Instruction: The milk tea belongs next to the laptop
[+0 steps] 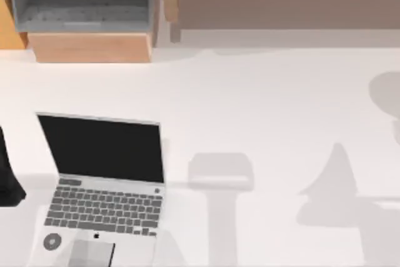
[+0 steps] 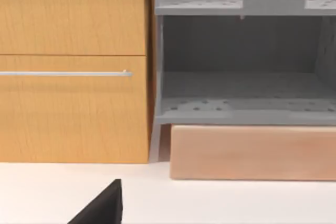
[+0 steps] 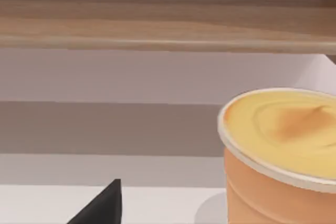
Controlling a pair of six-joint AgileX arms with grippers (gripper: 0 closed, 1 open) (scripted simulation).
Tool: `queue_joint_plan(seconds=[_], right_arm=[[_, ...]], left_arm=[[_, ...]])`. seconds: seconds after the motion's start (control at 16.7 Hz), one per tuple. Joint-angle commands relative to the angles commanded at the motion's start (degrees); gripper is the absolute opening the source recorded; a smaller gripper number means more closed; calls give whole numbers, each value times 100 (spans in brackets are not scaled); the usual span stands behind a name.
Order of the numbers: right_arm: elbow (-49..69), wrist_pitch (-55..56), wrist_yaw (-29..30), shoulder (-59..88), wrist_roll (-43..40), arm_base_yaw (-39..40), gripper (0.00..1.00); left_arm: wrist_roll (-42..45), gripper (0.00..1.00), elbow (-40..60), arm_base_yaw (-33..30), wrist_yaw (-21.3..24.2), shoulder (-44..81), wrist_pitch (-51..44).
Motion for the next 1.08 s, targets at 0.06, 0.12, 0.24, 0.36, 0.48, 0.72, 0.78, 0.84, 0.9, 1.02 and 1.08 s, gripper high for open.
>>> queue_joint_plan(seconds=[0.06, 0.12, 0.24, 0.36, 0.48, 0.72, 0.78, 0.84, 0.9, 1.02, 1.08], right_arm=[[84, 363, -103, 475, -10, -112, 100], [163, 706, -199, 924, -19, -217, 100], [303, 1315, -370, 1723, -36, -404, 100], [415, 1805, -508, 2367, -49, -554, 100], [495, 2156, -607, 2829, -57, -662, 100], [545, 2376, -668, 3120, -63, -730, 100], [545, 2376, -668, 3120, -63, -730, 100], [545, 2376, -668, 3120, -63, -730, 100], [521, 2362, -660, 3106, -62, -704, 100], [617, 2324, -624, 3155, -59, -676, 100], [749, 2267, -577, 3223, -55, -636, 100]], left_arm=[[0, 100, 0, 0, 0, 0, 0], [0, 100, 0, 0, 0, 0, 0], [0, 100, 0, 0, 0, 0, 0], [0, 100, 0, 0, 0, 0, 0], [0, 100, 0, 0, 0, 0, 0], [0, 100, 0, 0, 0, 0, 0], [0, 100, 0, 0, 0, 0, 0], [0, 100, 0, 0, 0, 0, 0], [0, 100, 0, 0, 0, 0, 0], [0, 100, 0, 0, 0, 0, 0], [0, 100, 0, 0, 0, 0, 0]])
